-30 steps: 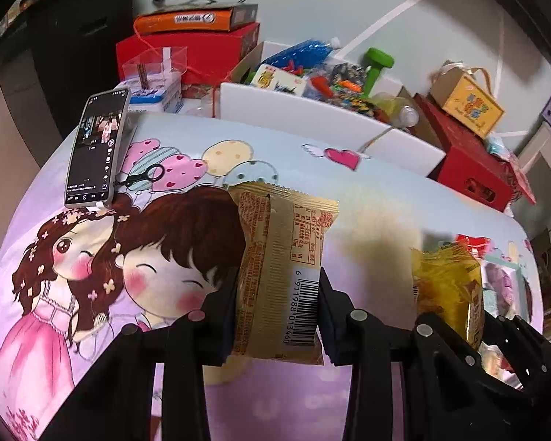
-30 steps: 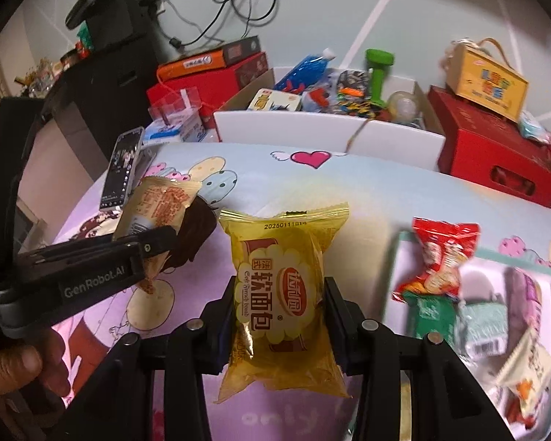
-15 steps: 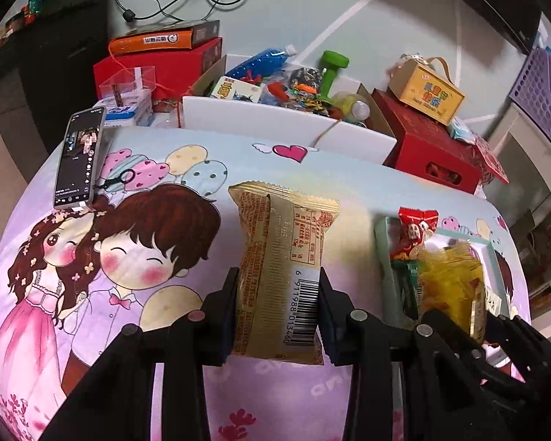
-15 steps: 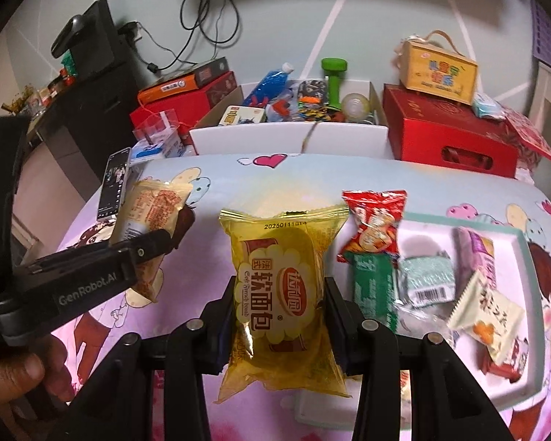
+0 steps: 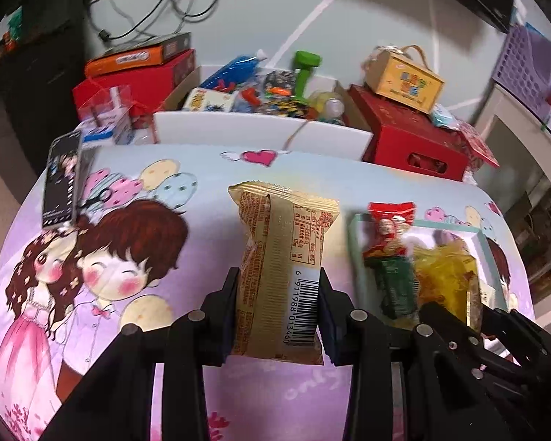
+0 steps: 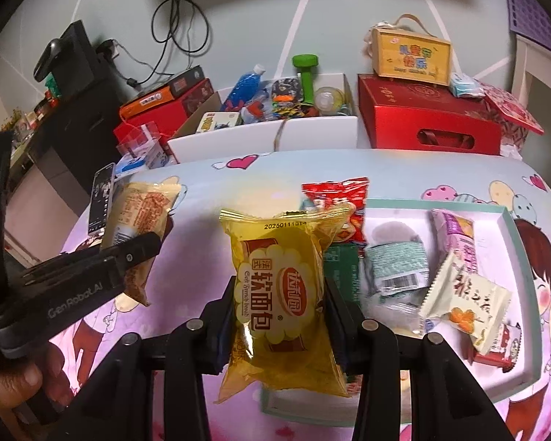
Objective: Organize snacks
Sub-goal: 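Lift both packs and carry them toward the white tray, then lower both packs into the tray and open both grippers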
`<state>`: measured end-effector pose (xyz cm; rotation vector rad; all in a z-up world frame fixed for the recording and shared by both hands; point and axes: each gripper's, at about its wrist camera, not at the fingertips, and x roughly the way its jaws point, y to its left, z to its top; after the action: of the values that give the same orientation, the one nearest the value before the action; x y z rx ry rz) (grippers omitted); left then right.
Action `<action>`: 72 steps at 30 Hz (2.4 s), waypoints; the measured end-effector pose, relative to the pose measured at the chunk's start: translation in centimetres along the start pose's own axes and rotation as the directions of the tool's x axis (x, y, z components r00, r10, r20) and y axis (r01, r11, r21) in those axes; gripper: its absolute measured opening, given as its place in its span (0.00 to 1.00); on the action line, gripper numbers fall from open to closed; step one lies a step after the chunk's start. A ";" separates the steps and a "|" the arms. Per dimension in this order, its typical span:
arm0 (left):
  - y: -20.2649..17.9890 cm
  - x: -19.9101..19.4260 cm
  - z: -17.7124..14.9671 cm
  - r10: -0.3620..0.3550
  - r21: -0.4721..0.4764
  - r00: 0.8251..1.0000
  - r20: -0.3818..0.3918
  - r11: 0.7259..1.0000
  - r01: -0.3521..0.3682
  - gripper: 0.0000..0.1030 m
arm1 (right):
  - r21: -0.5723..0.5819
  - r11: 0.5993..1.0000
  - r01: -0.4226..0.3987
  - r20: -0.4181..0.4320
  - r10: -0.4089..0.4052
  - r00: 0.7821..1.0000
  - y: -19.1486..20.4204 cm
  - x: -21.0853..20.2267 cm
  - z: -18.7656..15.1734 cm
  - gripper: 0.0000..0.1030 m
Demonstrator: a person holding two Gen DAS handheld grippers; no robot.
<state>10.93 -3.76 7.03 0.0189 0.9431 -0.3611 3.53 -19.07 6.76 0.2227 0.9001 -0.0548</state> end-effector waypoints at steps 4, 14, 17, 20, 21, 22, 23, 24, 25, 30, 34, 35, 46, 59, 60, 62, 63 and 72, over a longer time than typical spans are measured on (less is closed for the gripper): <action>-2.6 0.0 0.1 -0.038 0.057 0.999 0.001 0.998 0.038 0.38 | 0.034 0.999 0.008 0.013 -0.009 1.000 -1.7 -0.8 0.2 0.44; -8.6 0.4 -0.7 -0.120 0.186 0.992 -0.025 0.975 0.123 0.38 | 0.160 0.983 0.088 0.033 -0.094 0.995 -8.4 -2.7 0.1 0.44; -10.2 0.7 -1.1 -0.139 0.218 0.990 -0.040 0.965 0.144 0.38 | 0.211 0.970 0.124 0.037 -0.135 0.990 -11.0 -3.4 -0.1 0.44; -11.5 1.1 -1.5 -0.160 0.239 0.985 -0.057 0.956 0.169 0.38 | 0.254 0.954 0.158 0.036 -0.172 0.984 -13.2 -4.1 -0.3 0.44; -11.9 1.4 -1.6 -0.164 0.242 0.984 -0.062 0.954 0.175 0.38 | 0.264 0.951 0.163 0.035 -0.179 0.983 -13.8 -4.3 -0.4 0.44; -12.3 1.5 -1.8 -0.167 0.247 0.984 -0.066 0.952 0.178 0.38 | 0.278 0.945 0.171 0.033 -0.187 0.982 -14.5 -4.4 -0.5 0.44; -12.7 1.6 -1.9 -0.168 0.252 0.983 -0.070 0.951 0.180 0.38 | 0.299 0.937 0.180 0.031 -0.198 0.980 -15.4 -4.6 -0.7 0.44; -12.9 1.7 -2.1 -0.168 0.255 0.983 -0.073 0.950 0.181 0.38 | 0.309 0.933 0.184 0.030 -0.203 0.979 -15.8 -4.7 -0.7 0.44; -13.3 1.9 -2.2 -0.168 0.261 0.983 -0.078 0.948 0.183 0.38 | 0.323 0.927 0.191 0.027 -0.211 0.977 -16.6 -4.9 -0.8 0.44; -14.4 2.9 -2.6 -0.174 0.271 0.980 -0.096 0.943 0.194 0.38 | 0.334 0.913 0.233 0.011 -0.251 0.968 -18.8 -4.7 -1.3 0.44; -14.8 3.7 -2.5 -0.170 0.270 0.980 -0.102 0.943 0.192 0.38 | 0.345 0.911 0.224 -0.001 -0.239 0.971 -20.2 -3.5 -1.5 0.44; -14.9 3.9 -2.5 -0.169 0.268 0.980 -0.102 0.944 0.191 0.38 | 0.344 0.913 0.221 -0.002 -0.235 0.972 -20.5 -3.1 -1.4 0.44; -14.9 6.5 -2.4 -0.130 0.264 0.985 -0.117 0.952 0.157 0.38 | 0.337 0.917 0.212 -0.018 -0.219 0.976 -21.2 -0.7 -1.0 0.44; -15.1 7.8 -1.8 -0.124 0.257 0.985 -0.121 0.954 0.152 0.38 | 0.329 0.915 0.232 -0.030 -0.236 0.971 -22.1 0.8 -0.1 0.44; -15.1 7.8 -1.8 -0.125 0.256 0.985 -0.123 0.954 0.153 0.38 | 0.331 0.914 0.233 -0.032 -0.236 0.971 -22.1 0.9 -0.1 0.44; -15.1 7.9 -1.8 -0.123 0.255 0.984 -0.125 0.955 0.152 0.38 | 0.335 0.912 0.236 -0.039 -0.236 0.971 -22.2 1.1 -0.2 0.44; -15.1 7.9 -1.8 -0.123 0.255 0.984 -0.126 0.955 0.152 0.38 | 0.336 0.911 0.237 -0.043 -0.237 0.971 -22.3 1.2 -0.2 0.44; -15.4 7.2 -1.7 -0.132 0.264 0.982 -0.137 0.950 0.164 0.58 | 0.333 0.909 0.250 -0.057 -0.245 0.968 -22.3 1.4 -0.2 0.45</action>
<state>8.62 -20.07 2.48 0.2259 1.0076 -0.6344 1.12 -40.71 1.73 0.4284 0.9262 -0.4487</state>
